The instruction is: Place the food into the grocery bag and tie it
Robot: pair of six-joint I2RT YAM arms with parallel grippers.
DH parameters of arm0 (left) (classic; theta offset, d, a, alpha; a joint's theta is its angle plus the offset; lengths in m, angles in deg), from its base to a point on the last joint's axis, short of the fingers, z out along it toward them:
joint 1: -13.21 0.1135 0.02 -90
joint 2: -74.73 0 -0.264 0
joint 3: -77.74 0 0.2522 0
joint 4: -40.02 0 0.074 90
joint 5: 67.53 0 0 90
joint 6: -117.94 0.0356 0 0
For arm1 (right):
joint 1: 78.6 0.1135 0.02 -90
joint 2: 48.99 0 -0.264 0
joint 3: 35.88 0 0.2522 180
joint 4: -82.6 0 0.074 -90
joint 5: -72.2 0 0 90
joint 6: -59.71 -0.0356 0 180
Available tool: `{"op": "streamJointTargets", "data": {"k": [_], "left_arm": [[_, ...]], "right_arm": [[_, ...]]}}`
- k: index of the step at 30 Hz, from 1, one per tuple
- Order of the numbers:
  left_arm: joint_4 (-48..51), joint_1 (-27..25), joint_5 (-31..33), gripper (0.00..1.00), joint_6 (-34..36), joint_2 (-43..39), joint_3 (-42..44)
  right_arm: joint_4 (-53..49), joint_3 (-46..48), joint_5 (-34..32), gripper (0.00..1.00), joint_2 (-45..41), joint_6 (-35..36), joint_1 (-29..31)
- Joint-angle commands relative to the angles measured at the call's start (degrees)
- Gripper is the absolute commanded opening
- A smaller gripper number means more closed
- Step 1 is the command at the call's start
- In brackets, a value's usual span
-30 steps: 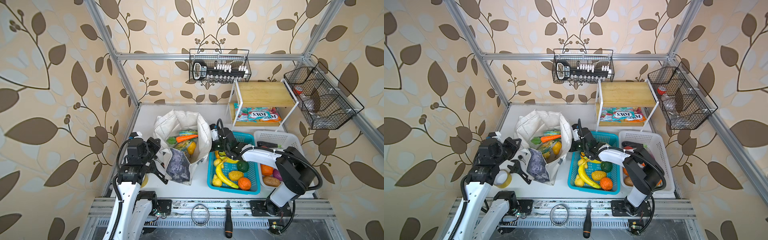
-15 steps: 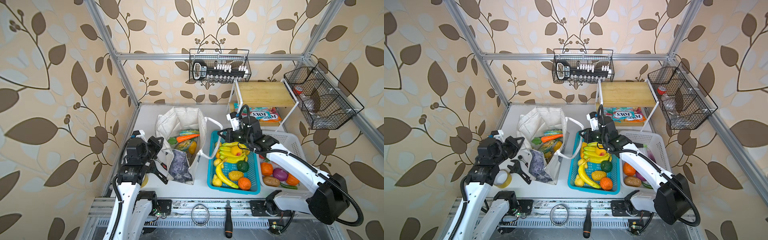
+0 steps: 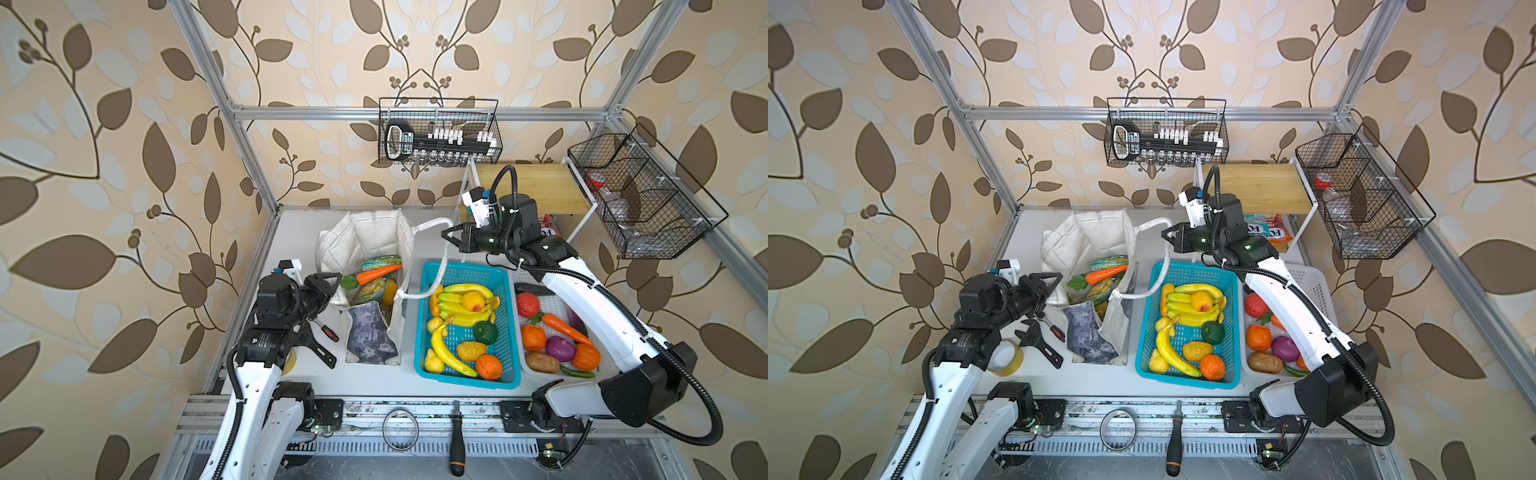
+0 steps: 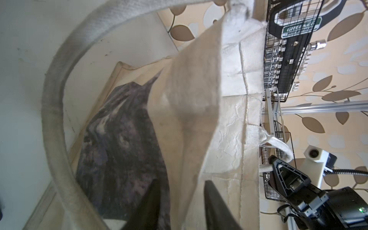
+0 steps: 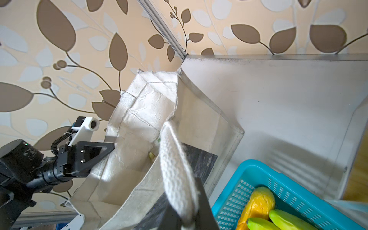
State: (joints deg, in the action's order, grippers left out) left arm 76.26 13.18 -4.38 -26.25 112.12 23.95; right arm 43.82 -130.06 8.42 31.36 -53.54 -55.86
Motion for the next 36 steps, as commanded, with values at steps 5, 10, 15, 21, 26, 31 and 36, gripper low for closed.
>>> {"op": "streamJointTargets", "data": {"k": [5,10,15,21,26,31,36], "left_arm": [[13.37,0.99,12.79,0.98,12.86,-2.82,-10.48],[23.01,1.78,22.54,0.99,17.68,-0.64,-23.45],[21.83,1.78,24.45,0.99,10.7,-3.63,-20.94],[18.08,4.84,23.37,0.97,5.59,-3.19,-14.29],[14.73,21.23,12.93,0.95,2.7,0.84,-10.23],[-1.61,33.26,-7.16,0.84,-10.6,3.37,4.11],[-4.78,33.17,-13.18,0.86,-8.62,5.52,6.76]], "right_arm": [[-2.42,3.12,-1.34,0.0,-0.26,1.4,-0.4],[-3.56,2.87,-2.23,0.0,0.16,2.32,-0.17],[-3.47,2.52,-1.62,0.0,0.49,2.94,-0.24],[-4.33,2.72,-0.86,0.0,-0.22,3.99,-0.41],[-4.16,3.24,0.12,0.0,-0.86,4.07,-0.33],[-3.71,4.13,0.43,0.0,-0.92,4.43,-0.51],[-2.76,4.52,0.76,0.0,-0.9,4.03,-0.42]]}}
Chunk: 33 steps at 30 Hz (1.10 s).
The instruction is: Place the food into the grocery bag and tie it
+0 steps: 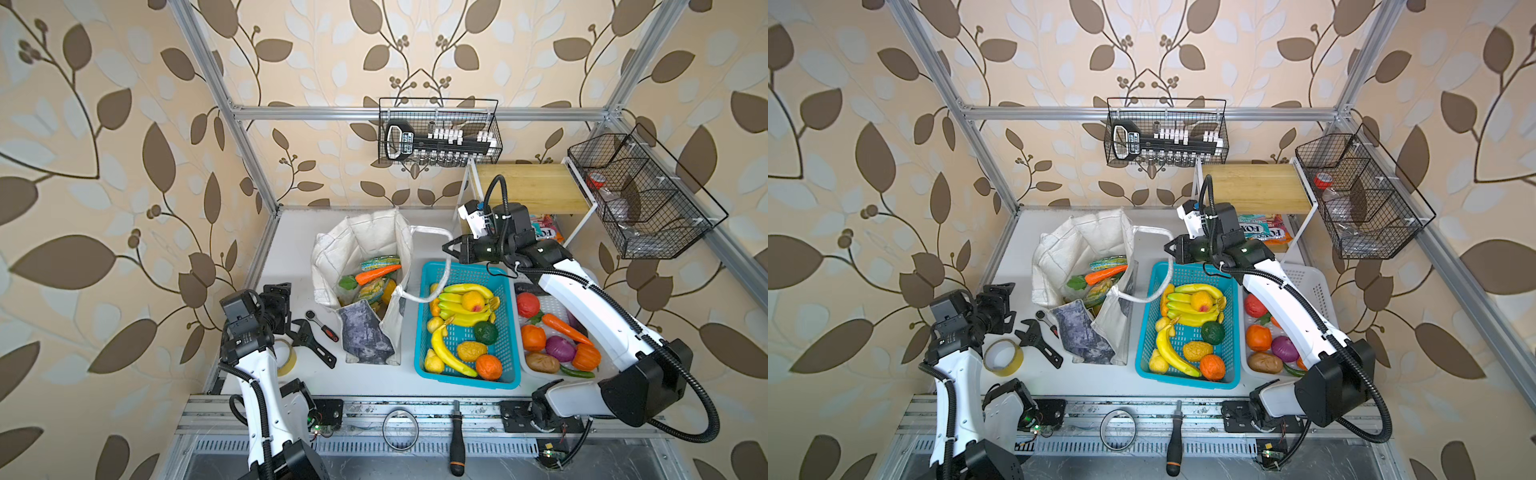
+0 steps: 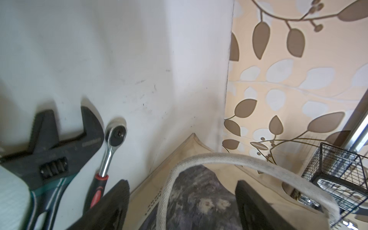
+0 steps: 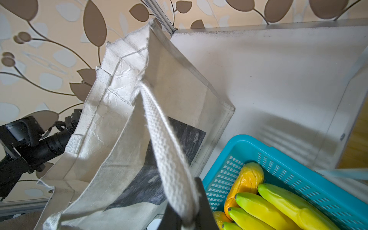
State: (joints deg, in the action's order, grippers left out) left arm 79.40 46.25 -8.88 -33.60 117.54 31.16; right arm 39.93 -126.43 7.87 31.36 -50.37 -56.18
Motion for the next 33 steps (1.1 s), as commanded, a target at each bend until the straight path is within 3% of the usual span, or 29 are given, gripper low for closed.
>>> {"op": "streamJointTargets", "data": {"k": [1,5,8,13,17,19,22,26,30,33], "left_arm": [[-9.57,-0.03,-10.62,0.86,-1.13,1.48,0.82],[-14.43,-1.48,-17.85,0.92,-2.16,7.87,4.53],[-7.92,-2.1,-12.86,0.92,0.74,6.36,5.25],[-19.97,-4.56,-15.45,0.94,-7.62,7.9,11.25],[-22.1,-11.57,-10.98,0.95,-10.04,7.7,10.51],[-22.87,-17.31,-6.9,0.89,-11.66,10.12,9.67],[-26.39,-19.32,-7.36,0.77,-13.99,13.53,9.95],[-24.06,-19.32,-5.06,0.48,-13.33,11.32,8.57],[-12.31,-18.1,1.91,0.19,-7.24,5.23,3.53],[-6.52,-13.25,1.94,0.09,-3.64,0.94,-0.08]], "right_arm": [[1.39,1.09,1.31,0.0,-0.97,0.83,-0.09],[2.08,1.56,0.88,0.0,-1.3,0.08,-0.09],[2.19,1.58,0.69,0.0,-1.72,-0.31,-0.09],[2.11,1.47,0.7,0.0,-1.94,-0.57,0.17],[2.64,2.56,-0.01,0.0,-2.44,-0.62,0.61],[2.87,2.82,0.04,0.0,-2.32,-0.8,0.71],[2.55,2.46,0.15,0.0,-1.97,-0.62,0.61],[2.54,2.61,-0.09,0.0,-2.06,-0.58,0.75],[2.89,2.36,1.45,0.0,-1.64,-1.05,0.38],[1.22,1.01,3.04,0.0,-2.02,-1.63,-0.09]]}}
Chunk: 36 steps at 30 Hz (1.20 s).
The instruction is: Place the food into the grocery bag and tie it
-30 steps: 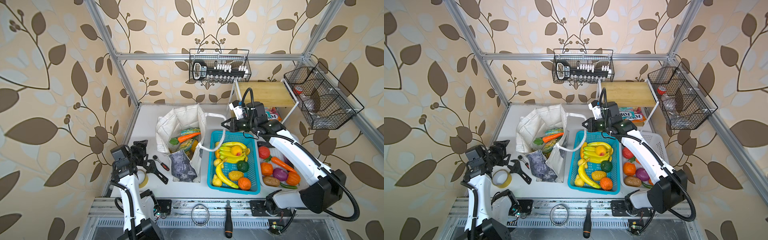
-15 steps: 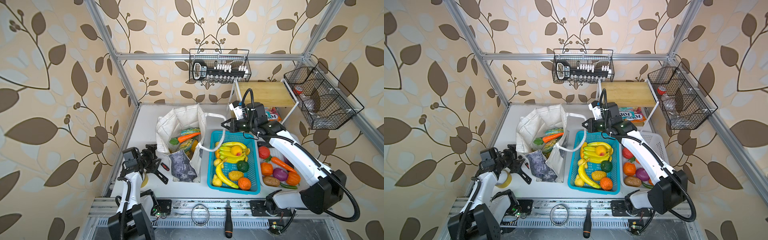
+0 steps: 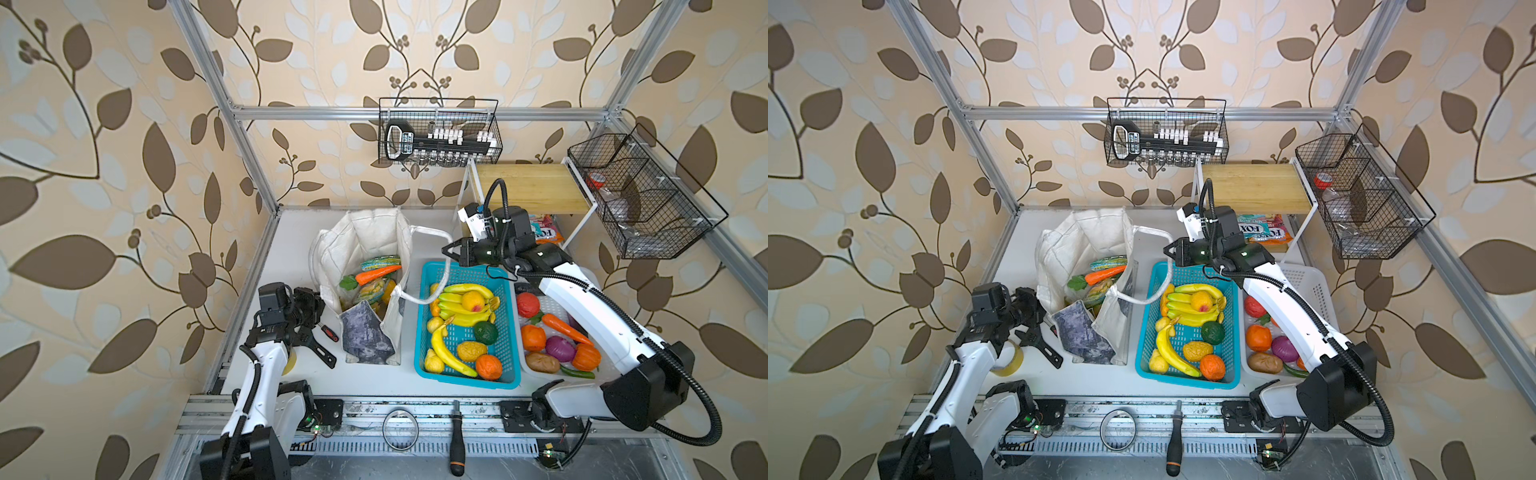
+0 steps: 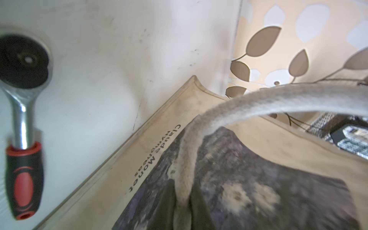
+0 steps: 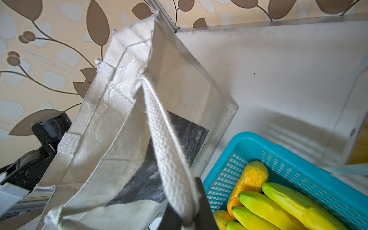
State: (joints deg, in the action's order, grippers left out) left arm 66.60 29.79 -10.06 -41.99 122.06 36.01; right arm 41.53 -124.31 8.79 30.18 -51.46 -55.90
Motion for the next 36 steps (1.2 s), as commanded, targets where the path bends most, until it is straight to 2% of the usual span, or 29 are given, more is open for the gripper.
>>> {"op": "streamJointTargets", "data": {"k": [1,3,5,6,9,13,17,20,22,25,28,32,33,35,36], "left_arm": [[9.38,5.06,3.41,0.07,6.53,-5.03,-6.77],[14.9,8.73,4.43,0.0,10.42,-8.78,-12.08],[17.91,9.35,6.76,0.0,13.97,-11.26,-17.72],[19.54,9.35,6.01,0.0,15.77,-10.31,-21.11],[20.73,9.31,-1.41,0.0,19.65,-5.83,-28.94],[20.04,9.26,-4.47,0.0,22.16,-6.22,-35.67],[18.58,9.26,-14.36,0.0,21.33,-4.63,-41.93],[20.19,8.39,-16.05,0.0,21.33,-4.31,-46.06],[18.84,7.45,-17.47,0.0,20.36,-4.14,-46.35],[10.78,6.1,-21.22,0.0,13.12,-4.09,-42.36],[9.64,2.87,-20.11,0.0,13.05,-3.83,-40.32],[9.19,-2.11,-16.81,0.0,14.36,-3.76,-36.76],[8.83,-2.69,-16.55,0.0,14.41,-3.66,-35.92],[8.05,-3.01,-15.78,0.0,14.27,-3.39,-34.11],[7.48,-3.13,-15.36,0.0,13.97,-3.39,-33.24]], "right_arm": [[-1.47,-2.03,1.79,0.0,-1.29,-0.3,-0.08],[-3.49,-3.83,0.93,0.0,-1.88,0.31,0.57],[-4.39,-5.09,0.32,0.0,-2.33,0.34,0.85],[-4.49,-5.66,0.18,0.0,-2.6,0.2,0.86],[-4.59,-7.06,0.08,0.0,-3.06,-0.75,1.07],[-4.4,-9.75,0.09,0.0,-3.43,-2.24,2.94],[-6.33,-14.7,-6.15,0.0,-2.72,-2.1,8.57],[-5.08,-16.55,-8.86,0.0,-2.25,-4.93,10.87],[-1.97,-16.68,-8.09,0.0,-1.23,-7.34,11.35],[-0.83,-19.19,-6.87,0.0,2.17,-8.02,12.92],[2.95,-18.7,-3.16,0.0,4.66,-10.05,13.23],[6.96,-12.28,-3.86,0.05,5.39,-10.4,13.17],[8.48,-10.21,-3.49,0.09,5.28,-10.67,13.16],[11.55,-6.22,-2.75,0.24,5.18,-11.01,13.12],[12.26,-4.68,-2.68,0.27,4.85,-10.93,13.32]]}}
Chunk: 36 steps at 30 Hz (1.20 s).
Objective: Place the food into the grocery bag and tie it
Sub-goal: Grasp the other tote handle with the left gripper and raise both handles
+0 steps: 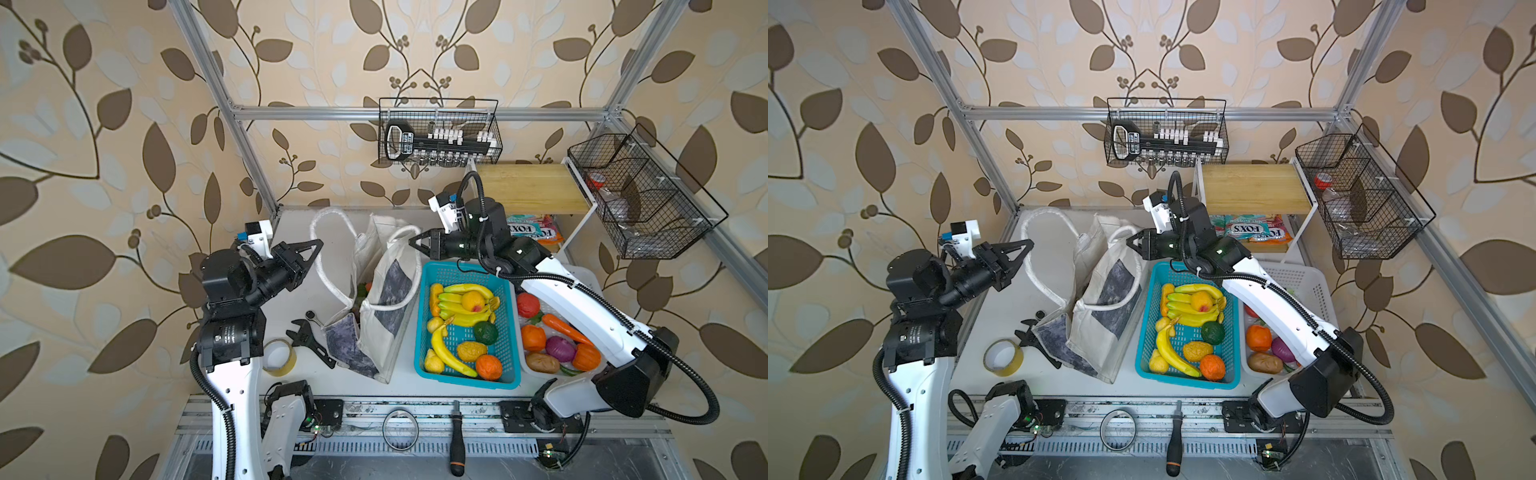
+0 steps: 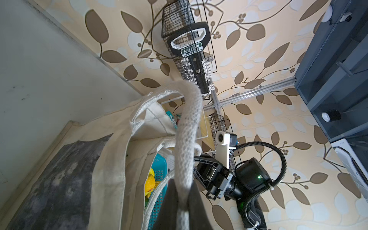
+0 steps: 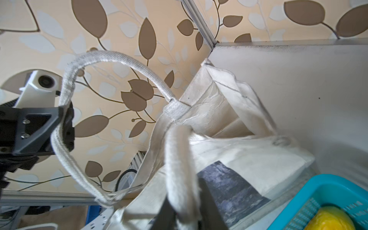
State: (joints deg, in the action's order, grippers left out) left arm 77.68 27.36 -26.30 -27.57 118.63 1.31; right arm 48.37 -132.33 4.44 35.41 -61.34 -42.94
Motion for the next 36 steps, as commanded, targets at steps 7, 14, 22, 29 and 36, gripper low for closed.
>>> {"op": "streamJointTargets", "data": {"k": [7,14,22,29,36], "left_arm": [[-3.05,-0.73,3.04,0.0,0.91,0.5,3.69],[-3.44,-0.79,5.08,0.0,0.5,0.94,4.74],[-3.53,-0.79,6.03,0.0,0.22,1.2,5.28],[-2.28,-0.79,6.67,0.0,0.93,1.01,4.49],[-1.98,-0.79,7.02,0.0,1.01,1.28,4.84]], "right_arm": [[13.18,18.36,-1.88,0.42,-8.11,-2.51,0.9],[22.24,29.99,-4.06,0.6,-11.37,1.04,0.78],[32.44,38.68,-3.05,0.74,-14.37,-0.76,0.9],[46.73,45.33,-0.88,0.85,-11.8,-4.35,0.2],[59.11,51.15,-3.52,0.85,-10.06,-4.96,2.5]]}}
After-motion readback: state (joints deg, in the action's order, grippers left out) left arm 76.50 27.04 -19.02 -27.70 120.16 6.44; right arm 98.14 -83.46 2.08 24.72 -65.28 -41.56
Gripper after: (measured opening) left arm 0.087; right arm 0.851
